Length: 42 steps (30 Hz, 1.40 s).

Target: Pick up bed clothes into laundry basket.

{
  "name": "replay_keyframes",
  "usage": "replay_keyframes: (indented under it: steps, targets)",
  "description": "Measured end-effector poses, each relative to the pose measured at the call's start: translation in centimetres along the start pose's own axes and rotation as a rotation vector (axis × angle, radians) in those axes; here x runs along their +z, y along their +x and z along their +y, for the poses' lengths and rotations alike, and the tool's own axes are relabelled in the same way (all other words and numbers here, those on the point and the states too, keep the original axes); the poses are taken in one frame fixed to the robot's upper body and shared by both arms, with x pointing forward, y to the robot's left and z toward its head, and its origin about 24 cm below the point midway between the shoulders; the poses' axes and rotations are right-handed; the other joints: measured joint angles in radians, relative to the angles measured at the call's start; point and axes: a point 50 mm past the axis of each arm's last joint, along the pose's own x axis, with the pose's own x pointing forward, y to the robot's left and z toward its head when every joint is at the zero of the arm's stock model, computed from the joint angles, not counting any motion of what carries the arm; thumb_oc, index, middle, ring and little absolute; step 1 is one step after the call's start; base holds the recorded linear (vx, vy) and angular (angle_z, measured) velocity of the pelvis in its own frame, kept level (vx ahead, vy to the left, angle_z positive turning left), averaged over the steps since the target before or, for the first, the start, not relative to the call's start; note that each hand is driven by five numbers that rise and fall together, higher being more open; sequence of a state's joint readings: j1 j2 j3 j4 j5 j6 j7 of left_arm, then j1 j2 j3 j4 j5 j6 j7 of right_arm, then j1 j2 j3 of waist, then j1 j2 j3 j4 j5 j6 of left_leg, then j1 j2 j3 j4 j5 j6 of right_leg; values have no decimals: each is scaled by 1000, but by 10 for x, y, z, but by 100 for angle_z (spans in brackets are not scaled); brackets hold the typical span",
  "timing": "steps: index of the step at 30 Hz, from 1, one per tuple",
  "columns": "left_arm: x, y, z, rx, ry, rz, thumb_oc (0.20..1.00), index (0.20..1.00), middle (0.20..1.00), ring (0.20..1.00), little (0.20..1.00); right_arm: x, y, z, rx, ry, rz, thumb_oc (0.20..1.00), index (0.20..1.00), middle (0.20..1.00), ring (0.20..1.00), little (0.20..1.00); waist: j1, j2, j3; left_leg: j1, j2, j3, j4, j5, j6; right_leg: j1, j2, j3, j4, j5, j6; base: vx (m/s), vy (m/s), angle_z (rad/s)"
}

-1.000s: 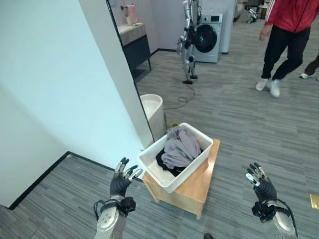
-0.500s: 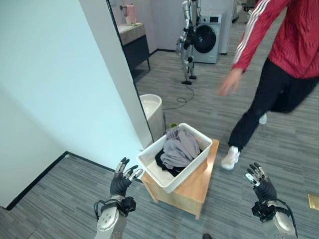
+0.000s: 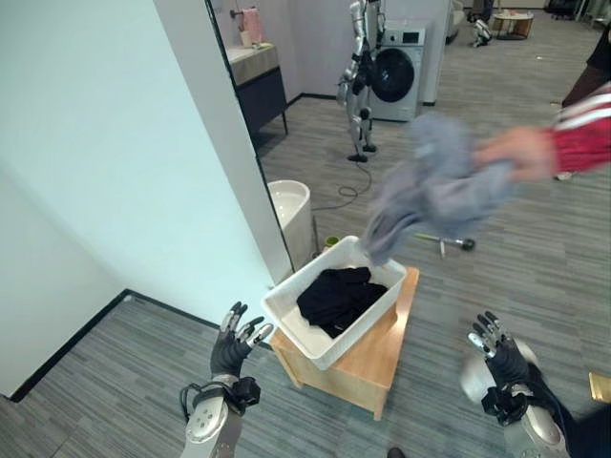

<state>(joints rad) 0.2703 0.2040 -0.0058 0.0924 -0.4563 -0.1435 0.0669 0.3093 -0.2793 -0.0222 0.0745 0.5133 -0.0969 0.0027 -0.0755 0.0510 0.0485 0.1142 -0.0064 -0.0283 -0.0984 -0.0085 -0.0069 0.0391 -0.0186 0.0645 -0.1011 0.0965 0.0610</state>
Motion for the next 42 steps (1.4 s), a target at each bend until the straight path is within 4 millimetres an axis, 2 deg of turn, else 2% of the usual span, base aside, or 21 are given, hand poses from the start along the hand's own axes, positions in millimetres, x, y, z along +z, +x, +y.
replay_keyframes:
  steps: [7, 18, 21, 22, 23, 25, 26, 27, 28, 29, 30, 31, 32, 33, 34, 35, 36, 37, 38, 41, 42]
  targets:
    - [1, 0, 2, 22, -15, -5, 1000, 1000, 1000, 1000, 1000, 3, 1, -1, -18, 59, -31, 1000, 1000, 1000, 1000, 1000, 0, 2, -1, 2, 0, 0, 0, 0, 1, 1, 0, 0, 0, 0, 0, 0, 0, 0]
    - [20, -6, 47, 275, -57, -118, 1000, 1000, 1000, 1000, 1000, 12, 4, -12, -89, 82, -88, 1000, 1000, 1000, 1000, 1000, 49, -7, 0, -34, 1, -53, 22, 0, -9, -1, 4, -41, 1, -4, -4, -52, -74, 12]
    - [30, 0, 54, 330, -90, -188, 1000, 1000, 1000, 1000, 1000, 18, 10, -10, -41, 33, -91, 1000, 1000, 1000, 1000, 1000, 99, -46, 63, -220, -44, -125, 269, -6, -94, -21, -2, -135, 33, -15, -21, -64, -117, 115]
    - [27, 8, 50, 338, -112, -177, 1000, 1000, 1000, 1000, 1000, 20, 9, -15, -56, 20, -95, 1000, 1000, 1000, 1000, 1000, 101, -63, 90, -244, -73, -114, 270, 61, -182, -3, -28, -202, 36, -16, -24, 65, -42, 246]
    - [25, 15, 46, 352, -140, -176, 1000, 1000, 1000, 1000, 1000, 26, 13, -17, -64, 13, -113, 1000, 1000, 1000, 1000, 1000, 96, -90, 105, -267, -48, 24, 303, 60, -157, 3, -72, -263, 39, -48, -45, 121, 42, 231]
    - [17, 4, 63, 436, -148, -149, 1000, 1000, 1000, 1000, 1000, 51, 34, 1, -33, 66, -229, 1000, 1000, 1000, 1000, 1000, 116, -86, 109, -256, 100, 455, 414, -29, -61, -20, -76, -330, 88, -82, -49, 161, 206, 136]
    - [12, -4, 68, 462, -149, -127, 1000, 1000, 1000, 1000, 1000, 66, 42, 10, -9, 86, -297, 1000, 1000, 1000, 1000, 1000, 126, -79, 109, -243, 111, 451, 419, -65, -51, -38, -80, -343, 123, -97, -34, 187, 197, 63]
    - [4, -11, 71, 482, -147, -93, 1000, 1000, 1000, 1000, 1000, 77, 45, 16, 10, 91, -347, 1000, 1000, 1000, 1000, 1000, 145, -74, 115, -196, 37, 379, 401, -115, -36, -56, -140, -400, 215, -134, 46, 119, 117, 141]
    - [-3, -11, 67, 490, -177, -67, 1000, 1000, 1000, 1000, 1000, 71, 40, 12, 4, 73, -323, 1000, 1000, 1000, 1000, 1000, 110, -67, 121, -131, -38, 335, 333, -130, -5, -54, -193, -435, 373, -137, 71, -2, -29, 237]
    - [-5, -10, 57, 467, -212, -66, 1000, 1000, 1000, 1000, 1000, 62, 30, -5, -42, 34, -280, 1000, 1000, 1000, 1000, 1000, 74, -20, 91, -52, -61, 246, 255, -118, -2, -133, -233, -430, 583, -140, 77, -52, -151, 294]
    - [10, -11, 53, 423, -194, -124, 1000, 1000, 1000, 1000, 1000, 54, 27, -7, -47, 29, -245, 1000, 1000, 1000, 1000, 1000, 73, 25, 63, -16, -70, 204, 182, -110, 135, -236, -238, -375, 750, -135, 68, -38, -216, 222]
    - [33, -2, 55, 406, -189, -212, 1000, 1000, 1000, 1000, 1000, 47, 31, 6, -40, 95, -239, 1000, 1000, 1000, 1000, 1000, 89, -53, 129, -13, -112, 163, 219, -104, 131, -366, -200, -132, 1022, -165, 45, 32, -241, 171]
    - [34, 1, 58, 411, -173, -219, 1000, 1000, 1000, 1000, 1000, 33, 33, 16, -11, 104, -183, 1000, 1000, 1000, 1000, 1000, 61, -54, 119, -64, -109, 126, 251, -126, 106, -426, -68, 41, 1075, -179, 42, 105, -326, 219]
    - [23, 8, 55, 386, -144, -151, 1000, 1000, 1000, 1000, 1000, 26, 32, 24, 38, 85, -144, 1000, 1000, 1000, 1000, 1000, 10, -50, 122, -95, -116, 46, 237, -144, -59, -439, 82, 216, 933, -224, -32, 125, -340, 287]
    - [25, 16, 54, 359, -113, -148, 1000, 1000, 1000, 1000, 1000, 22, 30, 18, 11, 95, -139, 1000, 1000, 1000, 1000, 1000, -13, -91, 117, -215, -118, 12, 479, -217, -62, -398, 61, 369, 728, -228, -28, 84, -358, 301]
    - [33, 21, 50, 321, -97, -177, 1000, 1000, 1000, 1000, 1000, 23, 30, 8, -17, 80, -140, 1000, 1000, 1000, 1000, 1000, -35, -72, 121, -285, -80, -100, 585, -223, 15, -361, 74, 474, 627, -239, 27, -31, -319, 197]
    - [30, 18, 56, 341, -92, -169, 1000, 1000, 1000, 1000, 1000, 19, 34, 4, -41, 79, -116, 1000, 1000, 1000, 1000, 1000, 1, -94, 119, -260, -76, -136, 555, -272, -44, -333, 79, 578, 560, -263, 80, -74, -402, 140]
    - [19, 12, 65, 395, -96, -128, 1000, 1000, 1000, 1000, 1000, 10, 29, -2, -64, 86, -79, 1000, 1000, 1000, 1000, 1000, 20, -83, 110, -244, -63, -162, 520, -248, -19, -287, 121, 537, 519, -266, 19, -122, -405, 131]
    - [16, 5, 67, 406, -96, -120, 1000, 1000, 1000, 1000, 1000, 3, 22, -6, -78, 80, -53, 1000, 1000, 1000, 1000, 1000, 29, -90, 103, -193, -62, -223, 438, -201, -36, -253, 137, 454, 491, -238, -38, -159, -504, 134]
    - [1, -8, 61, 405, -128, -80, 1000, 1000, 1000, 1000, 1000, 13, 20, -5, -57, 79, -92, 1000, 1000, 1000, 1000, 1000, 49, -69, 88, -167, -32, -307, 302, -106, -67, -179, 84, 238, 378, -170, -15, -239, -336, 136]
    - [0, 1, 53, 377, -139, -76, 1000, 1000, 1000, 1000, 1000, 19, 21, -7, -50, 69, -111, 1000, 1000, 1000, 1000, 1000, 40, -82, 93, -199, -27, -250, 330, -61, -68, -176, 56, 178, 361, -159, -30, -197, -167, 226]
